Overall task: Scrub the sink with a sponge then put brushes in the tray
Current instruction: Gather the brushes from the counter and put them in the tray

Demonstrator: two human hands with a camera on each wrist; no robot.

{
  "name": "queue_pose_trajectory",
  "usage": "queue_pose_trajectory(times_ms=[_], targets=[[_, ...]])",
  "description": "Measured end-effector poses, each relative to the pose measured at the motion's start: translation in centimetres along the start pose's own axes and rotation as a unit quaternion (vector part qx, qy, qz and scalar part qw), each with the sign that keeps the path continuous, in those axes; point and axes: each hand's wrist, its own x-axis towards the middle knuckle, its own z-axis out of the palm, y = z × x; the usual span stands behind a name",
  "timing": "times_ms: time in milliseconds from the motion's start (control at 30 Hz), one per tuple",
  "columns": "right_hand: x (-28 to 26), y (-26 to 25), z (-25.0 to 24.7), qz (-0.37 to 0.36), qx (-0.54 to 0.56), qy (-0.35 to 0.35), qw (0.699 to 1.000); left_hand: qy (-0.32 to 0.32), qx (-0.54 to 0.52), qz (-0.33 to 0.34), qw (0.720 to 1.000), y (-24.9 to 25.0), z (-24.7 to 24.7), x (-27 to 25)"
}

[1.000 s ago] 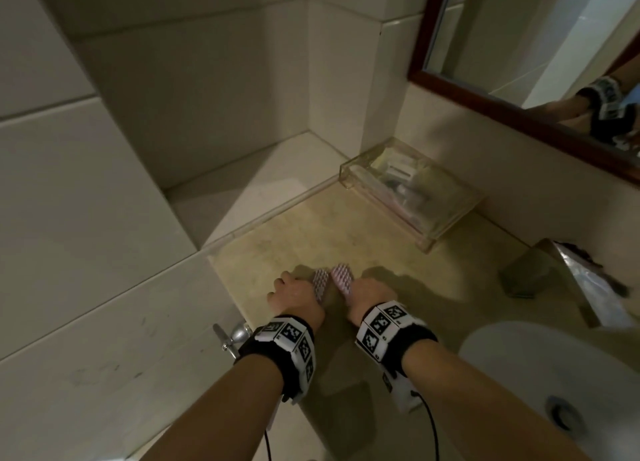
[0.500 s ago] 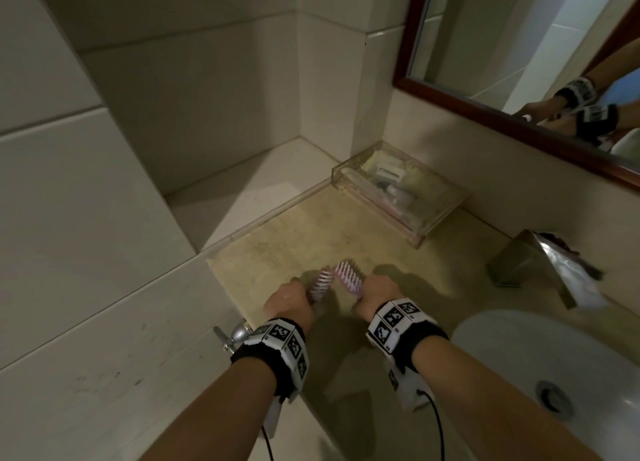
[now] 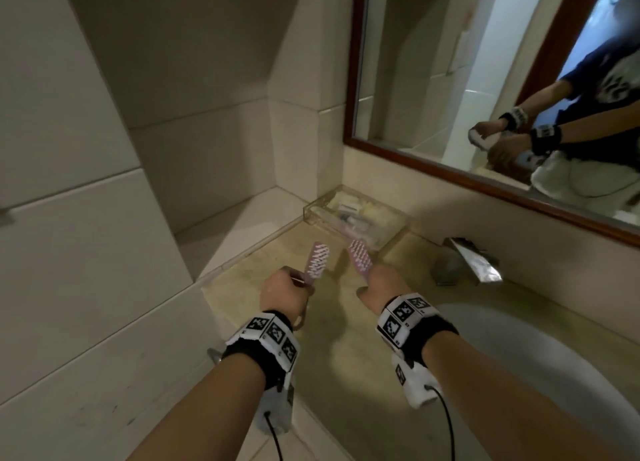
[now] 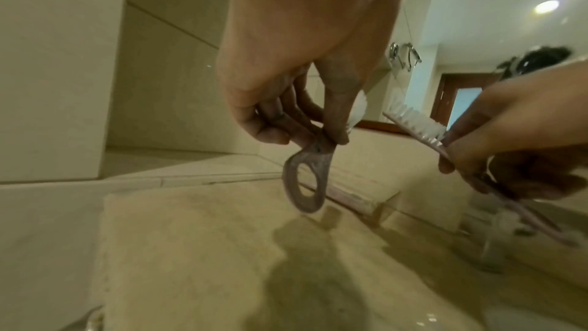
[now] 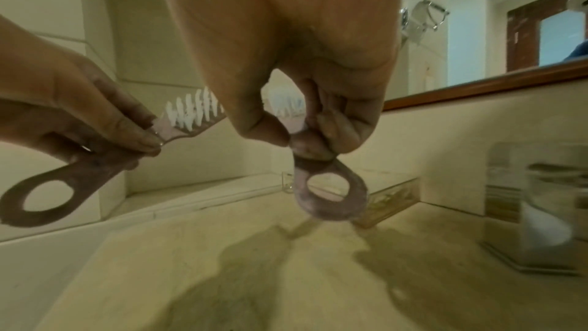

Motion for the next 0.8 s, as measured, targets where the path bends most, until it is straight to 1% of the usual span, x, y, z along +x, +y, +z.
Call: queue_pose_trajectory(times_ms=[100, 167, 333, 533, 633, 733, 800], targets=[[-3.1, 2.0, -1.4, 0.01, -0.005, 0.018, 1.0, -0.024, -0.04, 0.024, 0.999, 1.7, 1.3, -2.7], [-5.3, 3.9, -2.5, 0.029, -0.008, 0.034, 0.999, -0.044, -0.056, 0.044, 0.997, 2.9, 2.8, -4.5], [-11.0, 10.8, -5.7, 0.082, -0.005, 0.065, 0.994, -0.103, -0.064, 0.088, 0.989, 7.1, 8.4, -9.0], [-16.8, 22.9, -9.7, 0.191, 0.042, 0.1, 0.976, -0.218, -0.07, 0.153, 0.961, 14.3, 17.6, -16.6], [-19.5, 29.2, -11.3, 0.224, 0.027, 0.123, 0.966, -0.263, -0.061, 0.195, 0.943, 18.0, 22.8, -20.1], [-22.2, 35.9, -12.7, 0.267, -0.012, 0.108, 0.958, -0.302, -0.063, 0.206, 0.929, 21.5, 28.8, -23.1], [-24.0, 41.3, -13.7, 0.304, 0.006, 0.103, 0.947, -0.317, -0.062, 0.202, 0.925, 24.0, 33.0, -25.5]])
